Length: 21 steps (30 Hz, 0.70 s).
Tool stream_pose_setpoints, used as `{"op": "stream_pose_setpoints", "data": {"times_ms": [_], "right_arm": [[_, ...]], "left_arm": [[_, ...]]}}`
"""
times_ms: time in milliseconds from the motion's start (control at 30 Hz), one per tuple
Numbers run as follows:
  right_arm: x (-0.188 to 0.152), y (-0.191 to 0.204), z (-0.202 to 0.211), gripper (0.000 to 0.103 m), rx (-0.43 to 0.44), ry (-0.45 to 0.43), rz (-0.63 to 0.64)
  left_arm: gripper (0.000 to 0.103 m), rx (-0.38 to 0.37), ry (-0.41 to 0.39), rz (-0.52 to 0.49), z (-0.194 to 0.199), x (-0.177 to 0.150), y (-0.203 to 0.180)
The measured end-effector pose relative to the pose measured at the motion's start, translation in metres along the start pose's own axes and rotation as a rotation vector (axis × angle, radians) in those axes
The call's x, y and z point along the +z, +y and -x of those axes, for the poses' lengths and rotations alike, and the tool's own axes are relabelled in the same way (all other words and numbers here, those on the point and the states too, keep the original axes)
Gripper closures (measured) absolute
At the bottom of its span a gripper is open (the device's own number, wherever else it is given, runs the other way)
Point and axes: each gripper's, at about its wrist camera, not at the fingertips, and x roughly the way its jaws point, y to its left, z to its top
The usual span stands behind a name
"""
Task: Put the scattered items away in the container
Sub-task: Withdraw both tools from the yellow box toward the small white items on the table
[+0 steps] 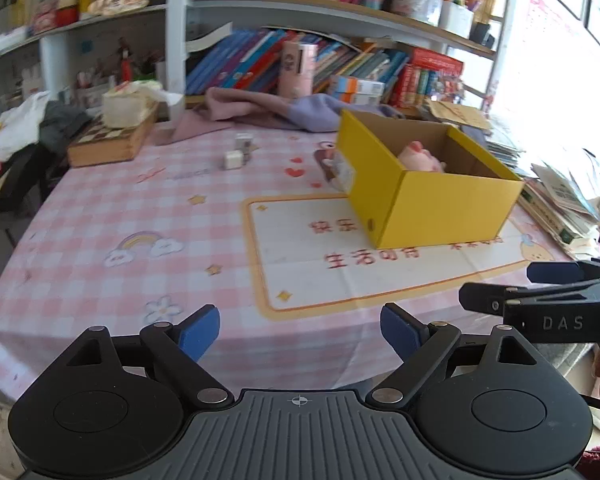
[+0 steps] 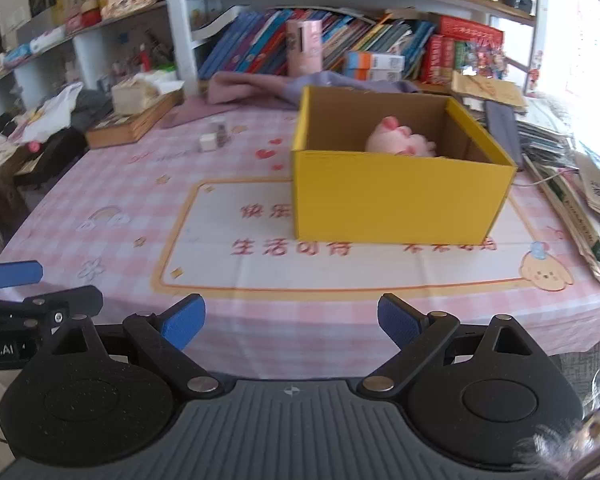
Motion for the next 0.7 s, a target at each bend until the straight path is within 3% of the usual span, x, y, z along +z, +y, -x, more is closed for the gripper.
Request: {"op": "stream_pose_setpoints", "data": {"times_ms": [700], "right_arm": [[0.006, 0.054, 0.000, 0.009, 0.050, 0.010, 0.109]], "left_arm": [[0.006, 0.040, 0.006, 0.042, 0.016, -0.010, 0.036]]}}
